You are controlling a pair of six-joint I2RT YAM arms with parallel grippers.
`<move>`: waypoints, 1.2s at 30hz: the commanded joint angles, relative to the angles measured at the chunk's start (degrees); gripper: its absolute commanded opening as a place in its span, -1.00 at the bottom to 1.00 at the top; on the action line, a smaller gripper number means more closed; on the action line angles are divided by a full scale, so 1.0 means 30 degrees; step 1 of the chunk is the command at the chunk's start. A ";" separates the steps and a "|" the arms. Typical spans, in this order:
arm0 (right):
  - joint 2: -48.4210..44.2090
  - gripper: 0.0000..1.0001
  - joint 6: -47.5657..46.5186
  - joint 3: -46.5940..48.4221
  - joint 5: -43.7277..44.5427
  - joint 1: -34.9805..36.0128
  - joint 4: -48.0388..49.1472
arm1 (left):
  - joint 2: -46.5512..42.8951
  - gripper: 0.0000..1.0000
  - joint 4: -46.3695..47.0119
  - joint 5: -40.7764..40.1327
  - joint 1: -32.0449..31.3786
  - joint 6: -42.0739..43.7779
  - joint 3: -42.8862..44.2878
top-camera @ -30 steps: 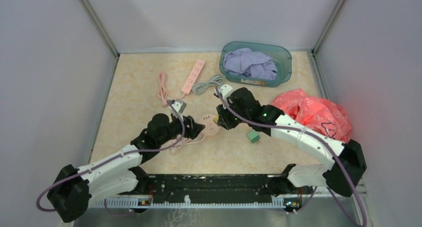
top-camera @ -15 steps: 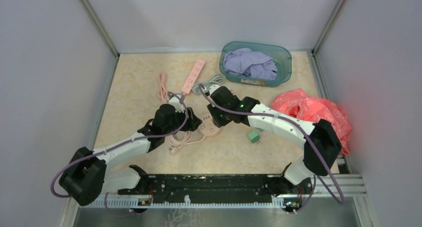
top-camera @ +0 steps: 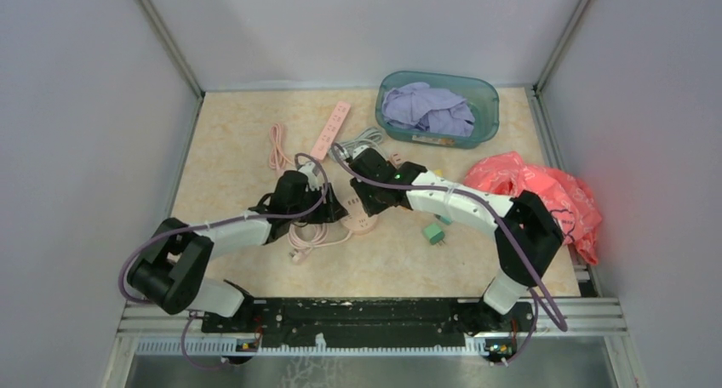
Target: Insert the plug
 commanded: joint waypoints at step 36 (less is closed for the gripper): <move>0.2831 -1.00 0.2189 0.1788 0.1249 0.0001 -0.0071 | 0.1320 0.00 0.0818 0.2574 0.0900 -0.0982 0.0380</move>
